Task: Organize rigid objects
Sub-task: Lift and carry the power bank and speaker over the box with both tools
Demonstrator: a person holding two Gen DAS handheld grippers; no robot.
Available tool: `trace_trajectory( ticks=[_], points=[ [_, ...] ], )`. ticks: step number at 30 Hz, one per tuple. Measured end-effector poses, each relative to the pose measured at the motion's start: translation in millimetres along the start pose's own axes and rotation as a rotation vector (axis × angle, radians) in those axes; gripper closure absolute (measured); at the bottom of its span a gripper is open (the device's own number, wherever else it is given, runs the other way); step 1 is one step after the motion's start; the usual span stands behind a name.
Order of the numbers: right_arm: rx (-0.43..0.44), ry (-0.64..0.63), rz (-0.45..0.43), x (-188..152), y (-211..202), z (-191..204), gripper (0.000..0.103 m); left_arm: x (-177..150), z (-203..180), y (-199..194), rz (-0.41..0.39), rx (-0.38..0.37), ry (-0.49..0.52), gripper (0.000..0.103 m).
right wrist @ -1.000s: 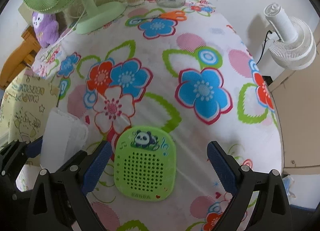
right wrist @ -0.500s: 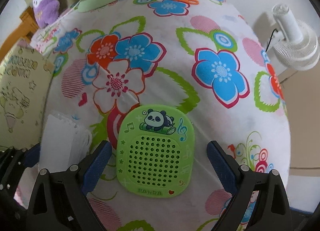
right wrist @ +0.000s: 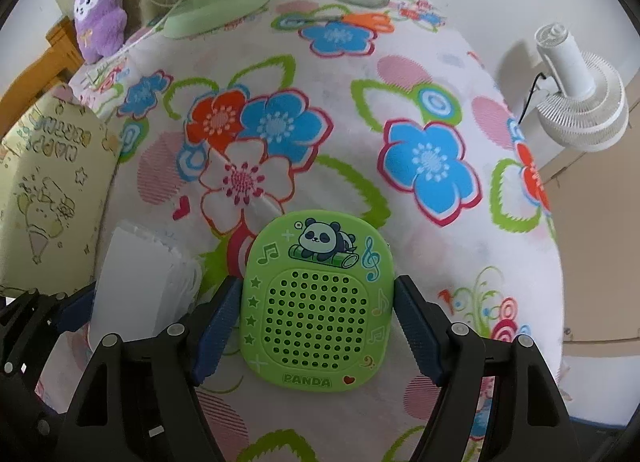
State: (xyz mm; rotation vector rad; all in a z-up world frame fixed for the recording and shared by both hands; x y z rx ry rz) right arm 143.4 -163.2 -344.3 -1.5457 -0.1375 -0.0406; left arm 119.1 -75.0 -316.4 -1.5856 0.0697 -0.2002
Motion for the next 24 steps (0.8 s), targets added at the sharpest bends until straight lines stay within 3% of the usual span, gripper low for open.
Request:
trace_trajectory(
  ticks=[24],
  points=[
    [0.009, 0.039, -0.166, 28, -99, -5, 0.025, 33, -1, -92, -0.157, 0.012, 0.03, 0.043]
  ],
)
Point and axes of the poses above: each gripper's, at about its wrist camera, not at the fingertips, and y roughly the way its jaws point, z to its left, x to its top, the point moved 8 cm from there along y, roughly the way its jaws point, and after that the axes turned 14 degrees about z, right-handed, at the moved point
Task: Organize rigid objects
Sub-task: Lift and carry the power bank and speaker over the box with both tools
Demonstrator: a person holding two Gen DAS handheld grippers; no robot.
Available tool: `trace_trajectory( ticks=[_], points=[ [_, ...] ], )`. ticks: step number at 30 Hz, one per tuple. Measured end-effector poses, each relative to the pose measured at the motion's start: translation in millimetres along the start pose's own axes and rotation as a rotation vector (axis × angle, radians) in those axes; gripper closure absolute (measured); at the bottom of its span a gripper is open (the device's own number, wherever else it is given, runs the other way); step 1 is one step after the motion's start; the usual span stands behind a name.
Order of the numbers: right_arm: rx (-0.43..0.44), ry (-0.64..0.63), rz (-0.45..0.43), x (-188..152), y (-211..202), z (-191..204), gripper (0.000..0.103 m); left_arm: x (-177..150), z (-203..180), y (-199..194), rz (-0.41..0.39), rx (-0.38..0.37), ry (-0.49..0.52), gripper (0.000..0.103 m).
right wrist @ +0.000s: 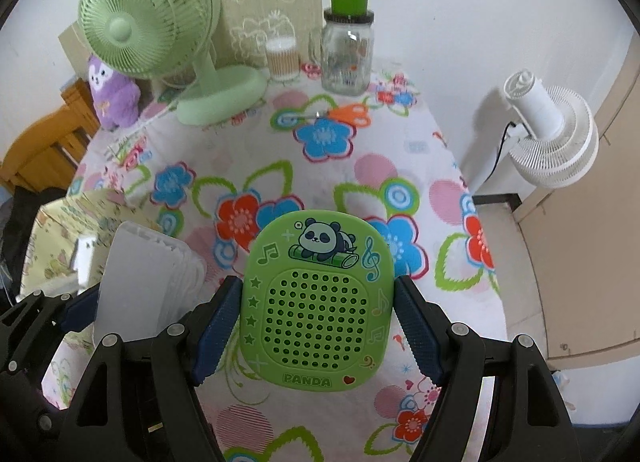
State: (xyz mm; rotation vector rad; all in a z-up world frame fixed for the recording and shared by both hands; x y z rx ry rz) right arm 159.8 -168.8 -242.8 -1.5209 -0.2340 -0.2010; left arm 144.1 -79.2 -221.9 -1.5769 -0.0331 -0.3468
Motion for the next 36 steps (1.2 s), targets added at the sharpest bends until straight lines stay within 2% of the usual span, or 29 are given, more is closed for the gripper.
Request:
trace_trajectory(
  ticks=[12, 20, 36],
  points=[
    [-0.006, -0.027, -0.094, 9, -48, 16, 0.025, 4, 13, -44, -0.076, -0.009, -0.006, 0.043],
    [-0.008, -0.034, -0.123, 7, -65, 30, 0.025, -2, 27, -61, -0.106, -0.006, -0.008, 0.043],
    [0.02, -0.061, -0.109, -7, -62, 85, 0.025, -27, 86, -64, -0.105, 0.018, -0.044, 0.043]
  ],
)
Point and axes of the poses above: each gripper's, at about its wrist camera, not at the fingertips, and y roughly the way its jaws point, z to its left, x to its top, the point moved 8 cm from there along y, roughly the way its jaws point, and after that the axes turned 14 degrees about z, right-handed, at the moved point
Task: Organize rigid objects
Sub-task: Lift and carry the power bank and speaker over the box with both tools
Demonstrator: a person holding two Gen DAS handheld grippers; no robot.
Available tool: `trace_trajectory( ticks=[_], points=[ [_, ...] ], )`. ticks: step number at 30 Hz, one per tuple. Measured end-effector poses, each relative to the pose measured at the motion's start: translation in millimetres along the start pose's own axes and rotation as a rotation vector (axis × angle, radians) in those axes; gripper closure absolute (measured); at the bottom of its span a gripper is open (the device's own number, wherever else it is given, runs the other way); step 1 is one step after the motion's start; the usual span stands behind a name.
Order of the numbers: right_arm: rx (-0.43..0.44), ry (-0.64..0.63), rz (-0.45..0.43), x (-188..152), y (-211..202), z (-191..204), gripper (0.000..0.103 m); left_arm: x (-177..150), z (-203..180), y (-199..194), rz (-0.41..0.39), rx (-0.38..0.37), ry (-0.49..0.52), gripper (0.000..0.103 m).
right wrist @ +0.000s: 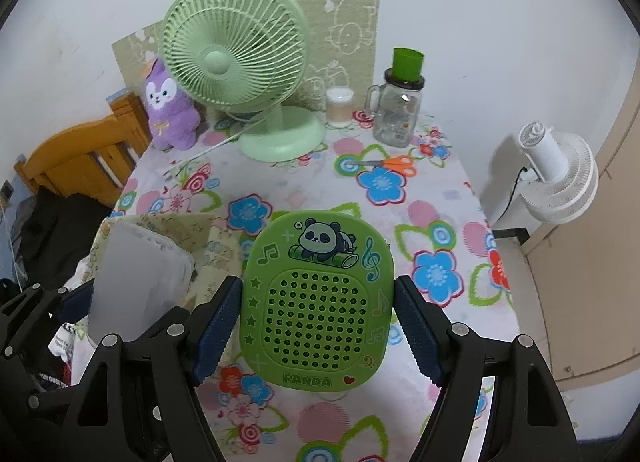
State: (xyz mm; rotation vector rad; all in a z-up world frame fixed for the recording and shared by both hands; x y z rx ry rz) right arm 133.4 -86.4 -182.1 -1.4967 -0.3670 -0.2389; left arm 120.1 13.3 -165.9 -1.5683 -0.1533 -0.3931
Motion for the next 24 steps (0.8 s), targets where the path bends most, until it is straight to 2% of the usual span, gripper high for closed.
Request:
trace_trajectory(
  ticks=[24],
  points=[
    [0.053, -0.082, 0.038, -11, 16, 98, 0.025, -37, 93, 5, 0.026, 0.047, -0.074, 0.043]
  ],
)
Point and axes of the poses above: each gripper's, at about its wrist camera, not at the fingertips, and y roughly the way its jaws point, z to its left, x to its top, the point moved 8 cm from there along y, roughly the way its jaws point, and after that the axes turned 14 degrees about z, right-handed, at the moved point
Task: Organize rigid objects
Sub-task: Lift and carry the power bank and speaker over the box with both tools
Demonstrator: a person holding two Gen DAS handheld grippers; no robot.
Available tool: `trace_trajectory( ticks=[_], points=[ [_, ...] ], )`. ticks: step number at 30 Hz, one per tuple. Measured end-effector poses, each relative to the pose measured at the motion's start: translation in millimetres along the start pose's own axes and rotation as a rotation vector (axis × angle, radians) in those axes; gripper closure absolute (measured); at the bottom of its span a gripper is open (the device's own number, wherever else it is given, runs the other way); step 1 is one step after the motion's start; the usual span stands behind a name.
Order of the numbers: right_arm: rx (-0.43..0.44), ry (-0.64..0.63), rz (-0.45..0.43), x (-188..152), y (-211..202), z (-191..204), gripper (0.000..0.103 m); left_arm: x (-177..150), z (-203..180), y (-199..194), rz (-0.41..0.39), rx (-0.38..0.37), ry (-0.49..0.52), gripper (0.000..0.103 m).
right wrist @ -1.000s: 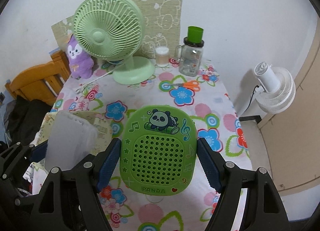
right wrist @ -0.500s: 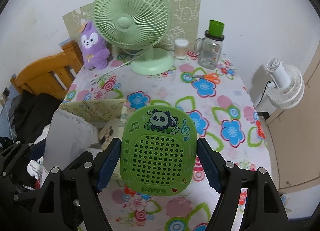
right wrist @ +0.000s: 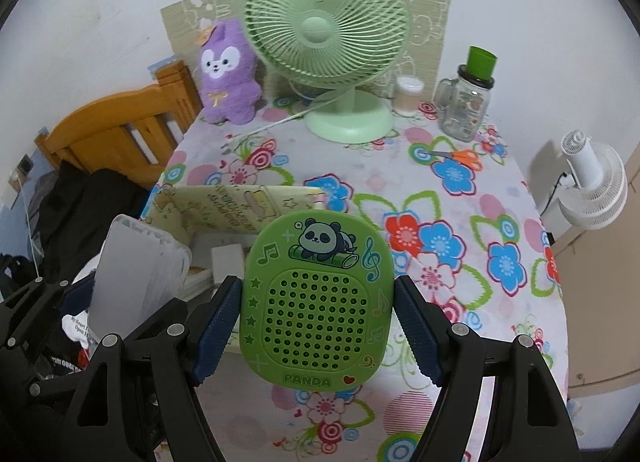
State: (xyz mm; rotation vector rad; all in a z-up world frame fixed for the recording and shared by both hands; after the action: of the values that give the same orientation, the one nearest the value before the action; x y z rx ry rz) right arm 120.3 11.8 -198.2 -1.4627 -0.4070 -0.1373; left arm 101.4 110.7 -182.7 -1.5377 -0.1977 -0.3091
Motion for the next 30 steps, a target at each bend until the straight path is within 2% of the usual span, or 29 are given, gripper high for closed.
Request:
trace_trajectory(
  ticks=[10, 30],
  points=[
    [0.007, -0.032, 0.034, 6, 17, 23, 0.025, 1, 25, 16, 0.023, 0.02, -0.01, 0.043],
    [-0.007, -0.028, 0.118, 25, 58, 35, 0.025, 16, 50, 65, 0.116, -0.031, -0.044, 0.042]
  ],
)
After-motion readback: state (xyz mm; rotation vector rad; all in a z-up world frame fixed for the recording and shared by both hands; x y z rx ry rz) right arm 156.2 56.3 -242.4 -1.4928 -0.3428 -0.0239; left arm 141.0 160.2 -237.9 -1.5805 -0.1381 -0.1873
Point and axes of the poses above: each gripper's, at about its wrist camera, not at the fingertips, and y roughly the way its jaws point, z to its left, x to its top, the point moved 8 cm from there along y, roughly the way its jaws point, and after that the axes turned 14 degrees about z, right-handed, at the moved point
